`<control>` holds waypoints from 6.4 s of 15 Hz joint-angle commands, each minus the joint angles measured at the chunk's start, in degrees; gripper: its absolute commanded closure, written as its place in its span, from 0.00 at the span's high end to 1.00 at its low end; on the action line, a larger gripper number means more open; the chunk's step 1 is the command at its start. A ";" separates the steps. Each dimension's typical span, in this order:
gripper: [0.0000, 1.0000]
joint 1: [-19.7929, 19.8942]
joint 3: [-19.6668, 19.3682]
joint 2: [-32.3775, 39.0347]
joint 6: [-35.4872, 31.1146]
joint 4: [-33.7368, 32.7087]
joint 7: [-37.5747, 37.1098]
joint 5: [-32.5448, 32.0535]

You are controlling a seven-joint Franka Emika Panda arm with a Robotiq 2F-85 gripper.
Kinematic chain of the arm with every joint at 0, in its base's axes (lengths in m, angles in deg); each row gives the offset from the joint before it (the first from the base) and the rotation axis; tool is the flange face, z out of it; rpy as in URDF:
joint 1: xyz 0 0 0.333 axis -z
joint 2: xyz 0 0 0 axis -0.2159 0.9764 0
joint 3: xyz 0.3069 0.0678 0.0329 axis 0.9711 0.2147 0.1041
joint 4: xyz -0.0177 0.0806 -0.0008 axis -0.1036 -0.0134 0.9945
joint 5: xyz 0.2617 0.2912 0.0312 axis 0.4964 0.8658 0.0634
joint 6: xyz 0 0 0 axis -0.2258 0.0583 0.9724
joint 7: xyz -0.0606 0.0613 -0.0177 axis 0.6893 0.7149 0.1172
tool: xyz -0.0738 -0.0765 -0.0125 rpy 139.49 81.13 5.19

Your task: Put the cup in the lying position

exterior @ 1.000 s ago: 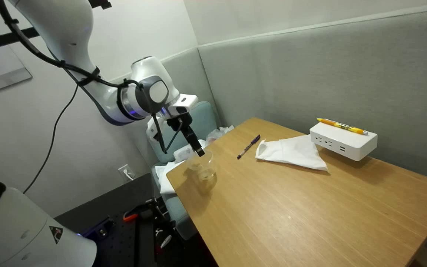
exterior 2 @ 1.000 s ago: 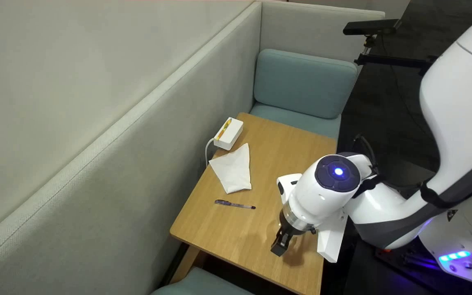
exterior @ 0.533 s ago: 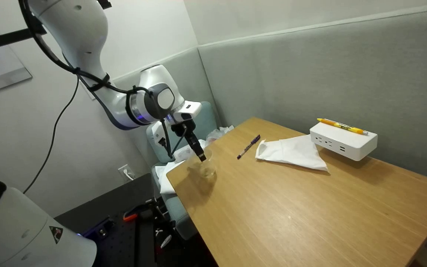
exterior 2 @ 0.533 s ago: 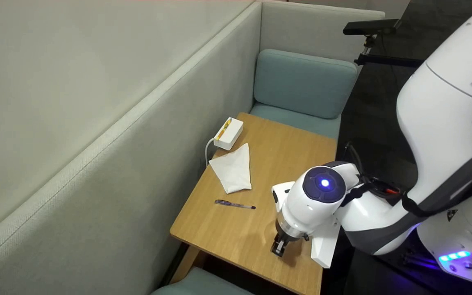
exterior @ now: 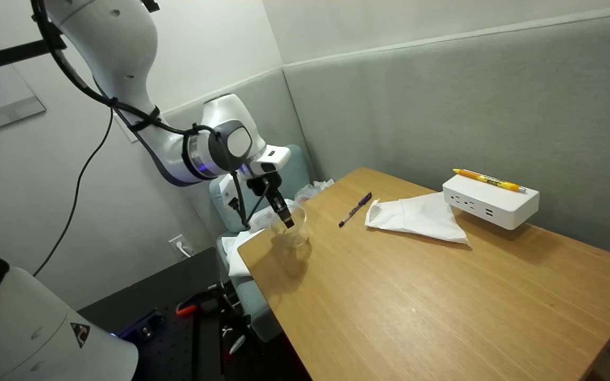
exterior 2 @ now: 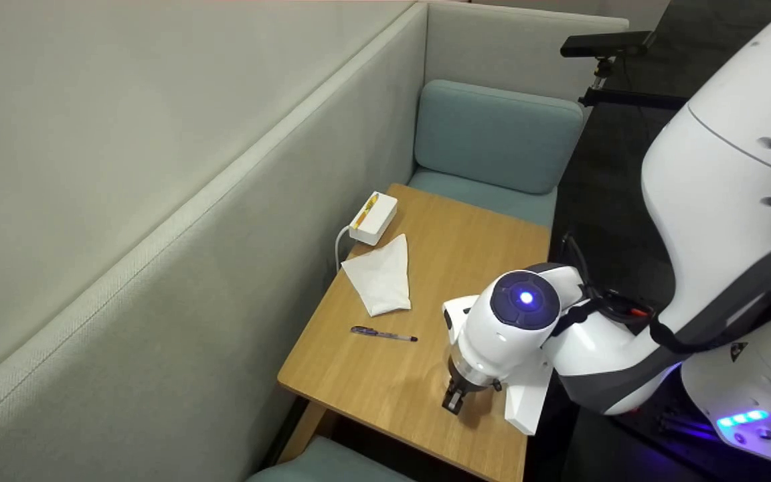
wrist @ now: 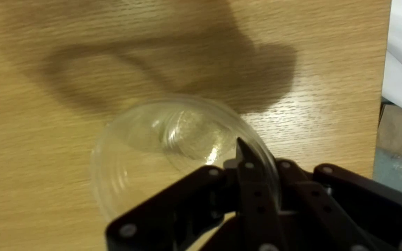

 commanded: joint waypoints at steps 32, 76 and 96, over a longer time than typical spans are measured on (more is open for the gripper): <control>0.01 46.06 21.79 -2.25 26.60 -8.99 74.37 59.12; 1.00 37.64 3.37 15.53 59.05 -33.74 91.76 61.90; 1.00 31.59 1.39 -5.76 47.07 -16.94 74.47 39.01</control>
